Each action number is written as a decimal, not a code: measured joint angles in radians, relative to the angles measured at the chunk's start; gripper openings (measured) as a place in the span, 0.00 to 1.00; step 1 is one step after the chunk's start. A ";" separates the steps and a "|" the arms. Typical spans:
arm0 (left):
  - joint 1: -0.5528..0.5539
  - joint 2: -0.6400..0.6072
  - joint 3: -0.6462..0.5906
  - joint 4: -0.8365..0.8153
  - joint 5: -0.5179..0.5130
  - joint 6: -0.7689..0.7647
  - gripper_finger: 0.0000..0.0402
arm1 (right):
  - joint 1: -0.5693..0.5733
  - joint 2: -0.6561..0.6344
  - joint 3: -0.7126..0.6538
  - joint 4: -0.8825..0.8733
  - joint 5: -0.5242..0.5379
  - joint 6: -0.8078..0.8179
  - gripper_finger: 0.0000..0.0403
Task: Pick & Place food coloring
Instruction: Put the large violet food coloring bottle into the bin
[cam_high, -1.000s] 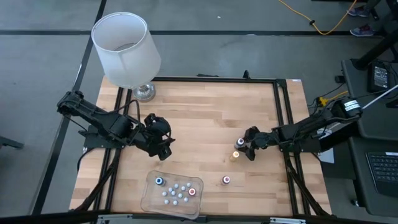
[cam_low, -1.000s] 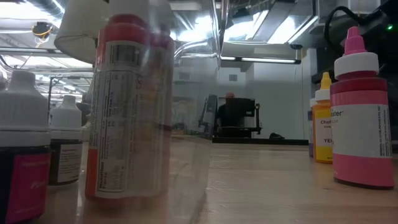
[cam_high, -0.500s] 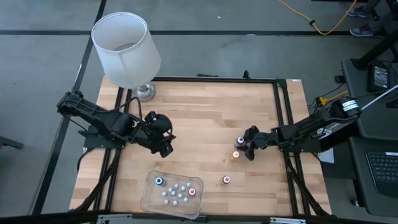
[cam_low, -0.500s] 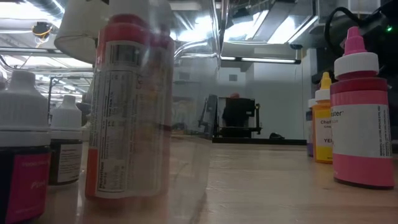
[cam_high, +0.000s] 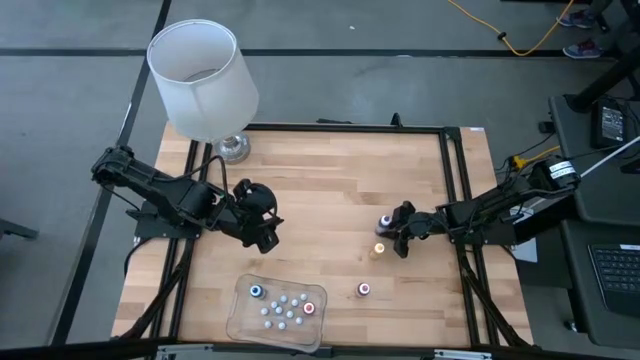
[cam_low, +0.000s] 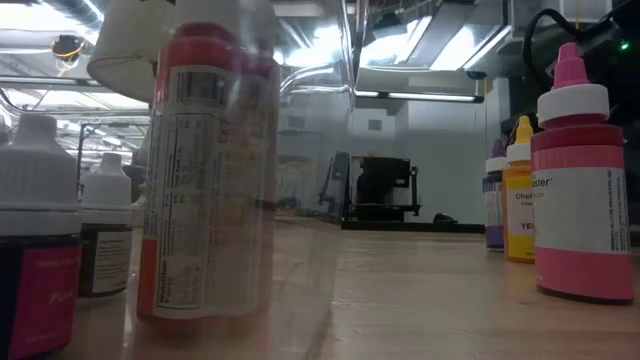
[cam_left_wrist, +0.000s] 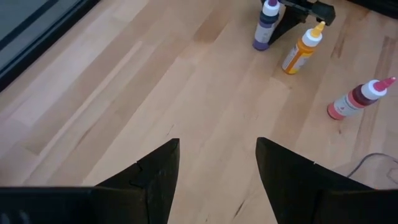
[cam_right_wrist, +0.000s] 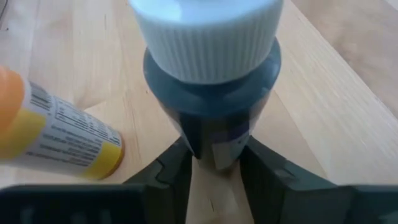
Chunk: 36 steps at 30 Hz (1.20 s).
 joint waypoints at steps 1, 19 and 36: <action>0.000 0.000 0.000 0.000 -0.006 0.000 0.52 | 0.000 0.000 0.000 0.001 -0.004 0.000 0.31; 0.000 0.000 0.000 0.003 -0.022 -0.001 0.52 | -0.051 -0.025 0.347 -0.543 -0.059 -0.298 0.30; 0.134 0.000 0.000 0.176 0.033 0.292 0.52 | -0.339 -0.004 0.815 -0.715 -0.335 -0.614 0.29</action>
